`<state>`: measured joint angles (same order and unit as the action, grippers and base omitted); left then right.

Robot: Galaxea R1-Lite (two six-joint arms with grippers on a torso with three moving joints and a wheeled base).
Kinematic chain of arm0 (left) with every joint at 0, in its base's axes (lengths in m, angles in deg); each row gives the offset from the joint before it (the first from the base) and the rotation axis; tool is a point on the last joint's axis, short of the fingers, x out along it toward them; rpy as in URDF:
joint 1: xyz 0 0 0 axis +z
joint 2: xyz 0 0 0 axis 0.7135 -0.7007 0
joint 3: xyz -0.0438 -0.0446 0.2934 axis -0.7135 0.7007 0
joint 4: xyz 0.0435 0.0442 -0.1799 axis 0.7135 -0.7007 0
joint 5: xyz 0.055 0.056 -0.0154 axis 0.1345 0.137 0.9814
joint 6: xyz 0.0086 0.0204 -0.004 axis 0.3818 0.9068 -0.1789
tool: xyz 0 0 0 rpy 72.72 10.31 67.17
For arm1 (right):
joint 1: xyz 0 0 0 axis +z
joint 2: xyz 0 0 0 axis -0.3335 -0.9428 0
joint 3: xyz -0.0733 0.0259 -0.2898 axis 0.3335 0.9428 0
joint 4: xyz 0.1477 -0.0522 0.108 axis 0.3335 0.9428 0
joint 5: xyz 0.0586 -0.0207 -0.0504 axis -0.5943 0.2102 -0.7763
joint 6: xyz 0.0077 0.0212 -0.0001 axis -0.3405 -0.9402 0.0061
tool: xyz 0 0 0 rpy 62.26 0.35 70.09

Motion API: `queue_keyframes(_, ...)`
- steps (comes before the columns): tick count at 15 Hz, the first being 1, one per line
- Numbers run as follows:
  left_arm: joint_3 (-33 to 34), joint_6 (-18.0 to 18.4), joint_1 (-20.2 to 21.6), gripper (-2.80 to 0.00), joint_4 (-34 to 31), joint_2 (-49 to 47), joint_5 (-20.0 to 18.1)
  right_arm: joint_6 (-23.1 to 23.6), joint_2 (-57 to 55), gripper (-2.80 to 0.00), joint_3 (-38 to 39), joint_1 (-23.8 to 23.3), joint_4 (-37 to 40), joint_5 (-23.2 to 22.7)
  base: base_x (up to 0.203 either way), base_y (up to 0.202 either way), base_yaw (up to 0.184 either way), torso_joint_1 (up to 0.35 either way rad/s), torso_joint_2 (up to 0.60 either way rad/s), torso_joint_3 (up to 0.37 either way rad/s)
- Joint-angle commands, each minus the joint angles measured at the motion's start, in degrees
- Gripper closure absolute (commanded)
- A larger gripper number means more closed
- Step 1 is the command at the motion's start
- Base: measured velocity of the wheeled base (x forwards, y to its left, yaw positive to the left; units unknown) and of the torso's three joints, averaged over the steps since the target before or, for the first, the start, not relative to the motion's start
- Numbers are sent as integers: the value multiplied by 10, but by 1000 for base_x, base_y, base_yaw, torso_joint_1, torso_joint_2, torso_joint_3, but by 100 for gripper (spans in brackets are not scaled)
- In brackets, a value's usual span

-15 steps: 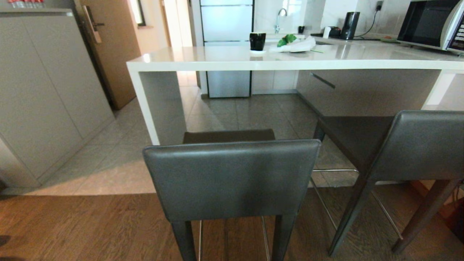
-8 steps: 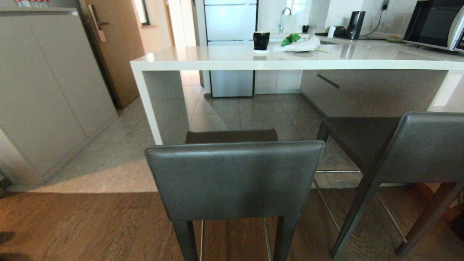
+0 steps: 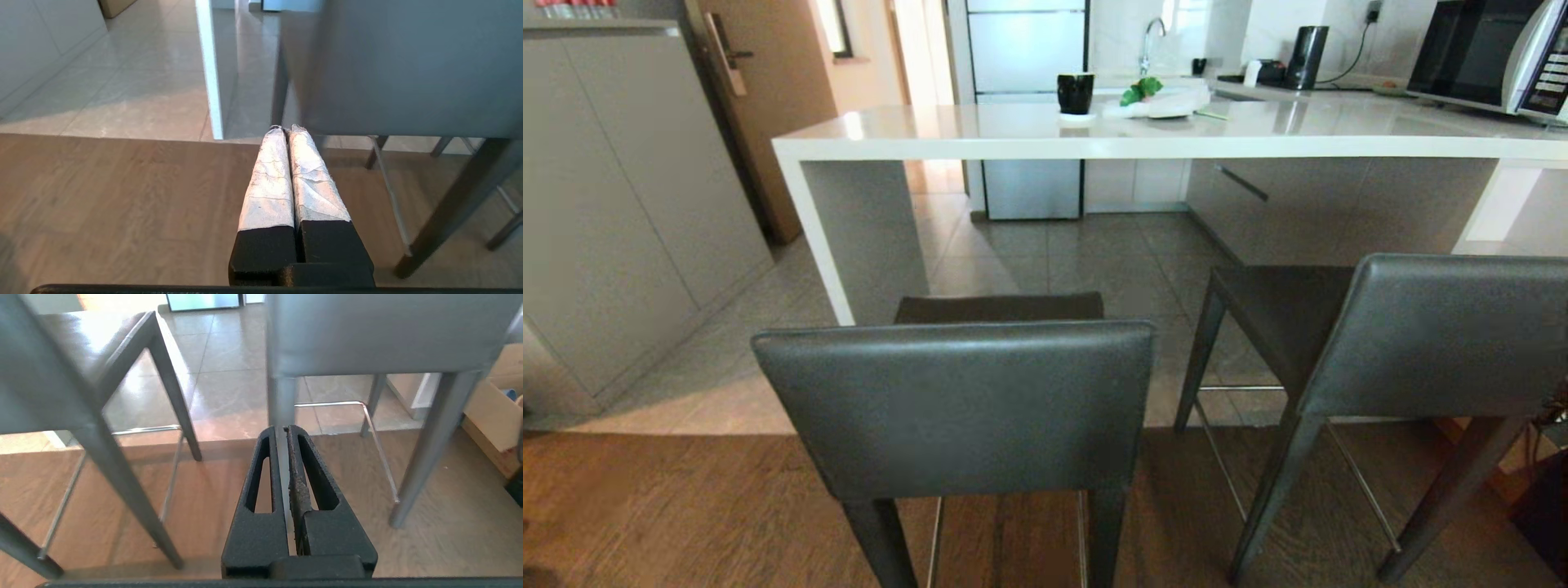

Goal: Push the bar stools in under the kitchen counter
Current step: Push the gray chair back under the dining table

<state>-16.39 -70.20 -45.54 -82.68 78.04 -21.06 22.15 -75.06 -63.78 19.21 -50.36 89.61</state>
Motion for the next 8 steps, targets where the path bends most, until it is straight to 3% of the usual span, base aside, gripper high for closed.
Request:
queue_keyframes(1, 1, 0, 0, 0, 0, -1, 0, 0, -1, 0, 0, 0, 0, 1, 0, -195, 0, -6, 4, 2)
queue_keyframes(8, 1, 0, 0, 0, 0, -1, 0, 0, 0, 0, 0, 0, 0, 0, 0, -195, 3, 3, 1, 3)
